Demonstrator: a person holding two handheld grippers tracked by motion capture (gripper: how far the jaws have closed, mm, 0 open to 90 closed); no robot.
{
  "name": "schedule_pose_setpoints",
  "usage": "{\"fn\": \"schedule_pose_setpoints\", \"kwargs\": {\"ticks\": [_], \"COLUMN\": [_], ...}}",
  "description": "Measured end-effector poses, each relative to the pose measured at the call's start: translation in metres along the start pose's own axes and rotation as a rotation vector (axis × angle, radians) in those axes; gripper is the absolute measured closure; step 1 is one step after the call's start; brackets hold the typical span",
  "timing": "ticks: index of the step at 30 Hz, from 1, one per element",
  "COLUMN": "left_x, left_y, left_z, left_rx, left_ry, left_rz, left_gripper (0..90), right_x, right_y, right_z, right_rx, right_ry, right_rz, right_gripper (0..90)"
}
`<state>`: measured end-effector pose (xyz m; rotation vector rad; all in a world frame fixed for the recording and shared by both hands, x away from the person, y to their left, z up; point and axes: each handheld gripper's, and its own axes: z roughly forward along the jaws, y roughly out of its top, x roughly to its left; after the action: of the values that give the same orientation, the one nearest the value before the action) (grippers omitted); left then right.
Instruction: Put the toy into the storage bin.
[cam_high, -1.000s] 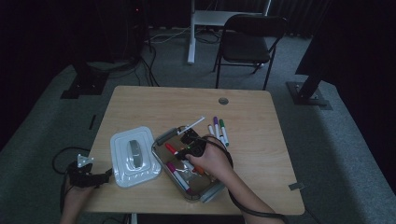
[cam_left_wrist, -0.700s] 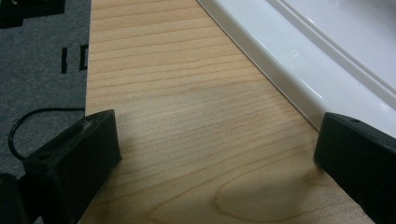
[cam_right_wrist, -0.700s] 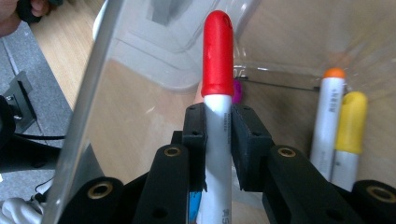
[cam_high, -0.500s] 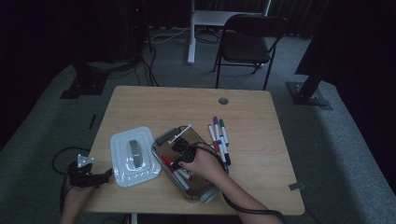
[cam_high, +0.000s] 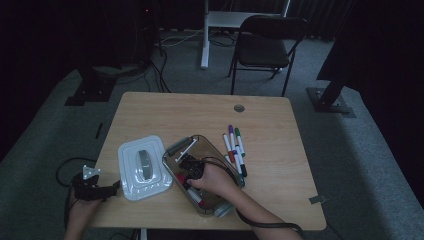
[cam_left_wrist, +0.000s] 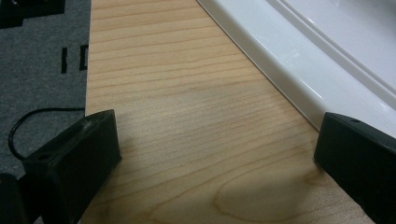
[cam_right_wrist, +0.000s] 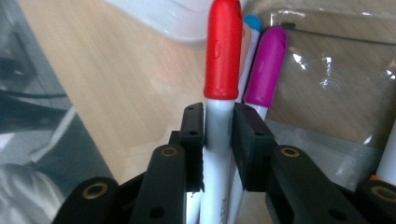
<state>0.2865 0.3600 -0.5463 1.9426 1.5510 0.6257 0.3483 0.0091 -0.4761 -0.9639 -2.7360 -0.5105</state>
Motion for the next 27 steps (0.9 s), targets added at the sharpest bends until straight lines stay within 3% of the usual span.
{"fn": "schedule_pose_setpoints", "kwargs": {"ticks": [7, 19, 22, 27], "left_x": [0.000, 0.000, 0.000, 0.000], "left_y": [0.000, 0.000, 0.000, 0.000], "left_z": [0.000, 0.000, 0.000, 0.000], "left_rx": [0.000, 0.000, 0.000, 0.000], "left_ry": [0.000, 0.000, 0.000, 0.000], "left_rz": [0.000, 0.000, 0.000, 0.003], "left_gripper": [0.7, 0.6, 0.6, 0.7], "right_x": [-0.002, -0.005, -0.005, -0.005], "right_y": [-0.002, -0.005, -0.005, -0.007], "right_z": [0.002, -0.001, -0.006, -0.031], "right_rx": [0.023, 0.010, -0.010, -0.096], "right_ry": [-0.018, -0.031, -0.028, -0.017], "right_rz": [-0.006, -0.014, -0.014, -0.017], "right_gripper": [68.6, 67.0, 65.7, 63.1]}}
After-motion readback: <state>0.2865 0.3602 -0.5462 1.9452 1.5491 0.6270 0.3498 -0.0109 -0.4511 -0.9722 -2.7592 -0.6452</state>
